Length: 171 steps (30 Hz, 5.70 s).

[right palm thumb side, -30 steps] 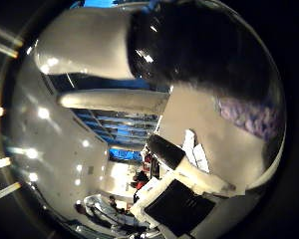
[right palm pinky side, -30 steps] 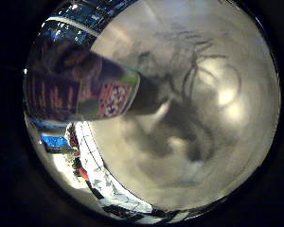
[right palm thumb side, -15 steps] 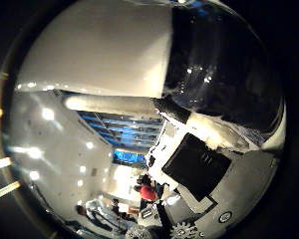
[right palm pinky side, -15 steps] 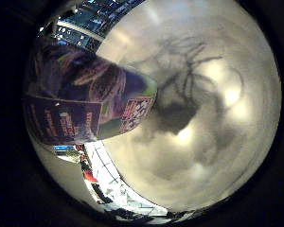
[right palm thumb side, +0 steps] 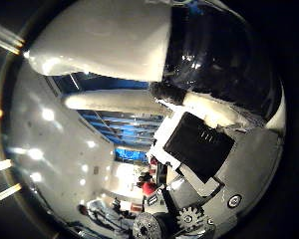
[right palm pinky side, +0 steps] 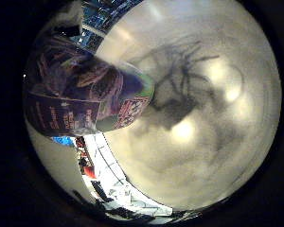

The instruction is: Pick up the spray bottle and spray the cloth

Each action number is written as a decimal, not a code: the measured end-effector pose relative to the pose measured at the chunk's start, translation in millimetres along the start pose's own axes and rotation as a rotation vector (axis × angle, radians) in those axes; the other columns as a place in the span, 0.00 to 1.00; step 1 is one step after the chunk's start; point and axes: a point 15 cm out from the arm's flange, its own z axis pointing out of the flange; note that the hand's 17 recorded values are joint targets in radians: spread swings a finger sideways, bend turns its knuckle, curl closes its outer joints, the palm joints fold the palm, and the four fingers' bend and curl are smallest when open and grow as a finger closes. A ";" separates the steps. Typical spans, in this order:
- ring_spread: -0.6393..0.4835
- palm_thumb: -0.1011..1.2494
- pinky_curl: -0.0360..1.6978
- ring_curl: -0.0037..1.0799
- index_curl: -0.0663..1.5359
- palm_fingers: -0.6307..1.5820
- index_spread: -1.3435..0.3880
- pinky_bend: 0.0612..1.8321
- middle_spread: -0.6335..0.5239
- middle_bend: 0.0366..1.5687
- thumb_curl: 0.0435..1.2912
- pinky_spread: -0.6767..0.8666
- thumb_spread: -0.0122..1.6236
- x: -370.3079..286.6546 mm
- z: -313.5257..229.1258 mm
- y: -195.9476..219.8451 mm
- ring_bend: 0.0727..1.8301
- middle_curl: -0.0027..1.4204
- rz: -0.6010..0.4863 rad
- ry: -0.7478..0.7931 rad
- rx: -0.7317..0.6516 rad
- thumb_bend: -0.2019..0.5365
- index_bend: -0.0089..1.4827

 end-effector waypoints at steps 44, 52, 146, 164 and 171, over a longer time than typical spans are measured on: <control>0.38 0.88 0.90 0.74 0.54 0.79 0.66 0.54 0.47 0.91 0.55 0.34 0.56 -214.6 -131.2 138.5 0.73 0.47 -0.653 0.807 -0.493 0.25 0.81; 0.38 0.87 0.91 0.74 0.54 0.79 0.66 0.53 0.47 0.91 0.56 0.34 0.56 -224.8 -102.5 172.2 0.73 0.47 -0.775 0.941 -0.510 0.25 0.81; 0.39 0.80 0.89 0.74 0.56 0.80 0.66 0.53 0.48 0.90 0.65 0.34 0.51 -317.9 291.0 368.9 0.74 0.48 -0.500 -0.205 -0.510 0.25 0.78; 0.38 0.76 0.86 0.73 0.55 0.80 0.66 0.53 0.47 0.90 0.59 0.34 0.59 -247.9 319.9 365.7 0.73 0.47 -0.441 -0.127 -0.542 0.24 0.78; 0.41 0.63 0.72 0.64 0.51 0.79 0.64 0.48 0.47 0.82 0.42 0.29 0.66 -229.4 315.7 366.0 0.68 0.42 -0.467 -0.097 -0.574 0.22 0.62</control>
